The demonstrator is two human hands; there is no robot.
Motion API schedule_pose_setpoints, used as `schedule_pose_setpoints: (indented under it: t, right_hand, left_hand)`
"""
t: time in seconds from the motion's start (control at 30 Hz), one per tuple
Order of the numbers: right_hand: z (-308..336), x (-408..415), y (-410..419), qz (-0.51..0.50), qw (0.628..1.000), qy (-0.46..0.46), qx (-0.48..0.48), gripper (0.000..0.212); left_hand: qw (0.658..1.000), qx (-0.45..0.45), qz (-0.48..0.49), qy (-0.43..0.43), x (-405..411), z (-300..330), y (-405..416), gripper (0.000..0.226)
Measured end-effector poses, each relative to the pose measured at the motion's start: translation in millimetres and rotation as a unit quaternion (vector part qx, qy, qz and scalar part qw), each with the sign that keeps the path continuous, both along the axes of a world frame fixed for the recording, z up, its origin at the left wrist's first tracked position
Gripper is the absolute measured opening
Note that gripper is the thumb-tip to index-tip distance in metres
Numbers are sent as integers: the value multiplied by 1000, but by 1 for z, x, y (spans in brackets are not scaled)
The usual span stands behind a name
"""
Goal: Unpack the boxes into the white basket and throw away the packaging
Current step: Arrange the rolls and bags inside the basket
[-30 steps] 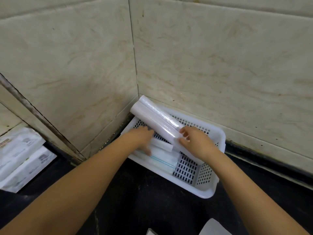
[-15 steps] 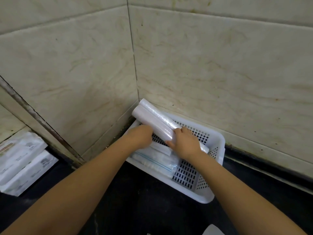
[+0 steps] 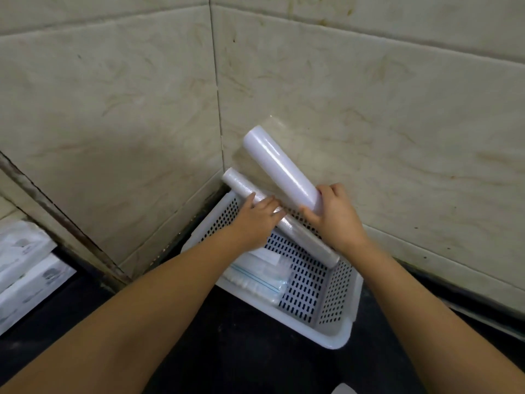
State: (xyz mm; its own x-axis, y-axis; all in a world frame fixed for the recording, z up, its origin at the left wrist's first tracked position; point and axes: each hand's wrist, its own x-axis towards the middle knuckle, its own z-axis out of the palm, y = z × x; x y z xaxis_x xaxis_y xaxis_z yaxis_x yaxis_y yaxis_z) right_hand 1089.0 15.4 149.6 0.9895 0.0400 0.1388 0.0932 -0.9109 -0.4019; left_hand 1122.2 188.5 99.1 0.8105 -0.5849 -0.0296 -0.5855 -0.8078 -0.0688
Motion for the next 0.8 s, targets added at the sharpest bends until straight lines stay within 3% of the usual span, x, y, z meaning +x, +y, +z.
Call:
schedule_pose_setpoints:
  t: [0.33, 0.5, 0.67, 0.8]
  right_hand:
    - [-51, 12, 21, 13, 998, 49, -29, 49]
    - [-69, 9, 21, 2, 996, -6, -94, 54]
    - [-72, 11, 23, 14, 988, 30, -153, 56]
    - [-47, -8, 13, 6, 987, 73, -145, 56]
  left_hand:
    - [999, -2, 41, -6, -54, -21, 33, 71]
    - [997, 53, 49, 33, -55, -15, 34, 68]
    - [994, 83, 55, 47, -57, -9, 34, 70]
    - [992, 54, 66, 91, -63, 7, 31, 67]
